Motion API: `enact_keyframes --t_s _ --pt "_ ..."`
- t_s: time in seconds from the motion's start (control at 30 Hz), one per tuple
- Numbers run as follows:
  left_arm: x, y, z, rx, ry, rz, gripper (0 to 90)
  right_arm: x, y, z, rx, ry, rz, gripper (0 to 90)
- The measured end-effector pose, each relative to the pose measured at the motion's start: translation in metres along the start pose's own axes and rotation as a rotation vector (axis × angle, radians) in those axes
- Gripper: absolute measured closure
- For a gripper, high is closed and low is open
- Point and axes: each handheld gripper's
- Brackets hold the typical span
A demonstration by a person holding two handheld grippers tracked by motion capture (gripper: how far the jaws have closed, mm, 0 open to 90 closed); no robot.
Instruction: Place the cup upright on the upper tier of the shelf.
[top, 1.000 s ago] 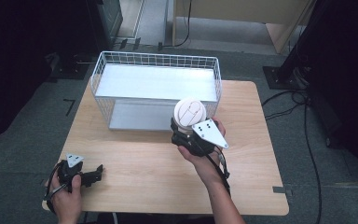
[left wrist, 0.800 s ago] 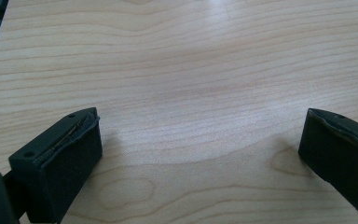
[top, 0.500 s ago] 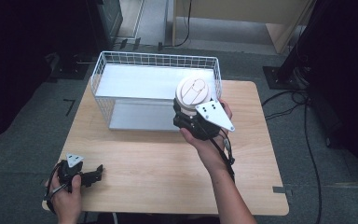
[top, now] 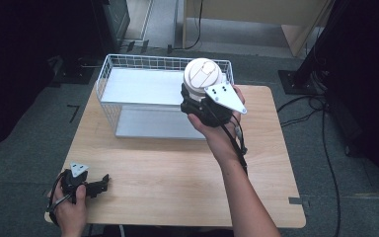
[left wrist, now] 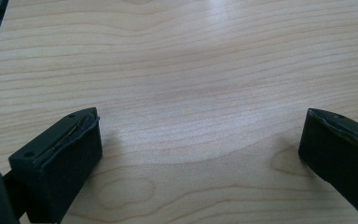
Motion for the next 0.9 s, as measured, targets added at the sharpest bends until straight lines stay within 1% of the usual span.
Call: enact_keyframes --t_s 0.03,0.13,0.17,0.27,0.33,0.37,0.4,0.5,0.63,0.67,0.77,0.8,0.83,0.9 --pt "0.0 0.0 0.0 0.0 -0.001 0.0 0.0 0.0 -0.003 0.001 0.001 0.001 -0.002 15.6" --pt "0.0 0.0 0.0 0.0 0.0 0.0 0.0 -0.002 -0.019 0.002 0.013 0.029 -0.021 15.6" --pt "0.0 0.0 0.0 0.002 -0.001 0.0 0.0 -0.002 -0.019 0.002 0.013 0.029 -0.021 15.6" --pt "0.0 0.0 0.0 0.001 -0.001 0.0 0.0 -0.003 -0.031 0.0 0.026 0.046 -0.034 15.6" --pt "0.0 0.0 0.0 -0.001 -0.001 0.0 0.0 -0.004 -0.044 -0.004 0.044 0.058 -0.051 15.6" --pt "0.0 0.0 0.0 0.0 -0.001 0.0 0.0 -0.004 -0.044 -0.004 0.044 0.058 -0.051 15.6" --pt "0.0 0.0 0.0 -0.001 -0.001 0.001 0.0 -0.005 -0.048 -0.006 0.048 0.068 -0.057 15.6" --pt "0.0 0.0 0.0 0.0 -0.001 0.0 0.0 -0.006 -0.06 -0.008 0.066 0.056 -0.063 15.6" --pt "0.0 0.0 0.0 -0.001 -0.001 0.001 0.0 -0.006 -0.071 -0.01 0.074 0.062 -0.07 15.6" --pt "0.0 0.0 0.0 -0.001 -0.001 0.001 0.0 -0.005 -0.076 -0.01 0.078 0.057 -0.076 15.7" --pt "0.0 0.0 0.0 -0.001 -0.001 0.001 0.0 -0.004 -0.08 -0.01 0.08 0.052 -0.076 15.6" --pt "0.0 0.0 0.0 -0.001 -0.001 0.001 0.0 -0.005 -0.081 -0.011 0.076 0.057 -0.072 15.7" --pt "0.0 0.0 0.0 -0.001 -0.001 0.001 0.0 -0.005 -0.082 -0.012 0.074 0.05 -0.072 15.7" --pt "0.0 0.0 0.0 -0.001 -0.001 0.001 0.0 -0.012 -0.087 -0.016 0.064 0.027 -0.086 15.8"
Point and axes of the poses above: each handheld gripper's, and its own axes: y roughly backward along the jaws, z roughly out of its top, x roughly to its left, and after that the axes turned 9 degrees about -x, right-handed
